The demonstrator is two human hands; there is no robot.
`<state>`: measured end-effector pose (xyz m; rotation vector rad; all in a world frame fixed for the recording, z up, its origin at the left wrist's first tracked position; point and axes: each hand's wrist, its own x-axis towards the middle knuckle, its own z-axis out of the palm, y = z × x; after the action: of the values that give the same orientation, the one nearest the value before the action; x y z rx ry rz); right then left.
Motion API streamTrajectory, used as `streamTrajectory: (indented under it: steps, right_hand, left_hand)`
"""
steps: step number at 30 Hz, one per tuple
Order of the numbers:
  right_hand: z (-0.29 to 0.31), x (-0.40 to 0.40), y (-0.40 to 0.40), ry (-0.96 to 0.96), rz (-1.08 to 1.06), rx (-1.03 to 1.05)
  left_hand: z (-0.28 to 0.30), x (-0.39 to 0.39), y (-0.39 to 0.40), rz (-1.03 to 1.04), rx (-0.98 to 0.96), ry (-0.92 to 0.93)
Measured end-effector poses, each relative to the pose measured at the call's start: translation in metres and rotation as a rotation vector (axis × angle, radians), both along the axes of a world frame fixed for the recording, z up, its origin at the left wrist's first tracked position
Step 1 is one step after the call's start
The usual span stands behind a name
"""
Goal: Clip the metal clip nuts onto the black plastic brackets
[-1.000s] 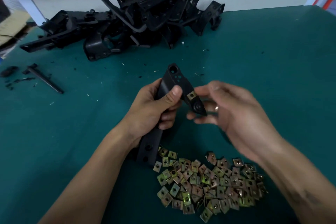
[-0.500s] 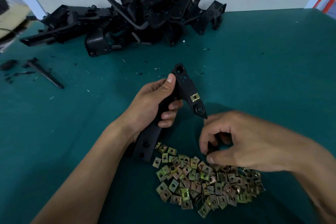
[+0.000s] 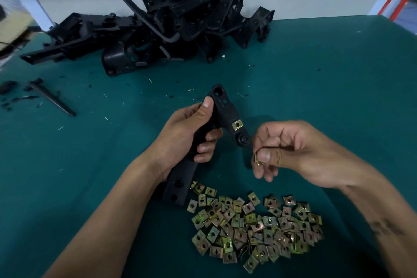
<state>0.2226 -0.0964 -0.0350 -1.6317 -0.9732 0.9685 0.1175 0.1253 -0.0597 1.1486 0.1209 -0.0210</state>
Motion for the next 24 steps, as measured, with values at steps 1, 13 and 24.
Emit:
streamTrajectory:
  steps: [1, 13, 24]
  right_hand:
    - [-0.0003, -0.0006, 0.0009, 0.042, 0.003, 0.018]
    - [-0.0056, -0.0070, 0.0099, 0.220, -0.205, 0.207]
    - [-0.0023, -0.0018, 0.0032, 0.197, -0.205, 0.085]
  left_hand:
    - [-0.0001, 0.0003, -0.0002, 0.002, 0.001, 0.001]
    - [-0.0040, 0.0032, 0.0016, 0.000, -0.004, -0.004]
    - [-0.0047, 0.0032, 0.0021, 0.010, 0.004, -0.007]
